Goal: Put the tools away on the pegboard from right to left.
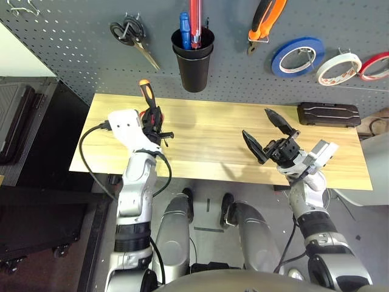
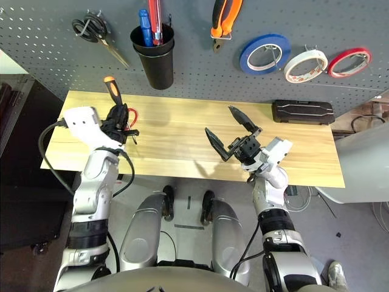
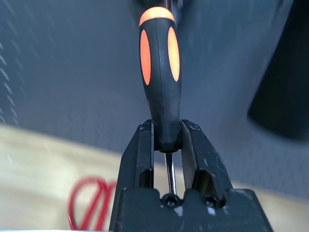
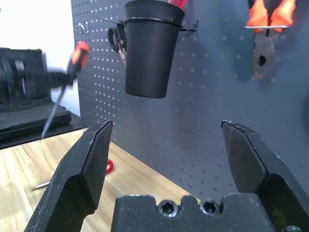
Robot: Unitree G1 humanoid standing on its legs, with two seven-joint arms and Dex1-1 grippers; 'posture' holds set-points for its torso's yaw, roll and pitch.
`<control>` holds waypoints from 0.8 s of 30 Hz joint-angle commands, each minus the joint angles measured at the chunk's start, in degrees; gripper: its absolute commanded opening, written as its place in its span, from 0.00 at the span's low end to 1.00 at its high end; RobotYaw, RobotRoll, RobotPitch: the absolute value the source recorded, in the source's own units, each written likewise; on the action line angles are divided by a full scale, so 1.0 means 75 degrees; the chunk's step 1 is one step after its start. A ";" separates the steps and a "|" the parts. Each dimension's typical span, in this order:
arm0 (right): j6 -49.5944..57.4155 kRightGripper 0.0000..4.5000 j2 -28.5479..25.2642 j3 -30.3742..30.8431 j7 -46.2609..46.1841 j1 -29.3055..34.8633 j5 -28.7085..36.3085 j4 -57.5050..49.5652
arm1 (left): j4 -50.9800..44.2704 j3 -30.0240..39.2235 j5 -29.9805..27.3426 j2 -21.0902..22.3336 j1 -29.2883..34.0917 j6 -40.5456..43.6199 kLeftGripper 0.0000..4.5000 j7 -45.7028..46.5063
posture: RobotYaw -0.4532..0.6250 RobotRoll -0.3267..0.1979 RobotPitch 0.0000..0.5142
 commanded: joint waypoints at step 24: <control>0.3056 1.00 -0.1086 -0.0156 -0.1068 0.0721 0.0292 -0.3258 | -0.1065 0.0339 -0.1074 0.0626 -0.4356 0.2197 0.15 0.1013 | 0.63 0.62 0.49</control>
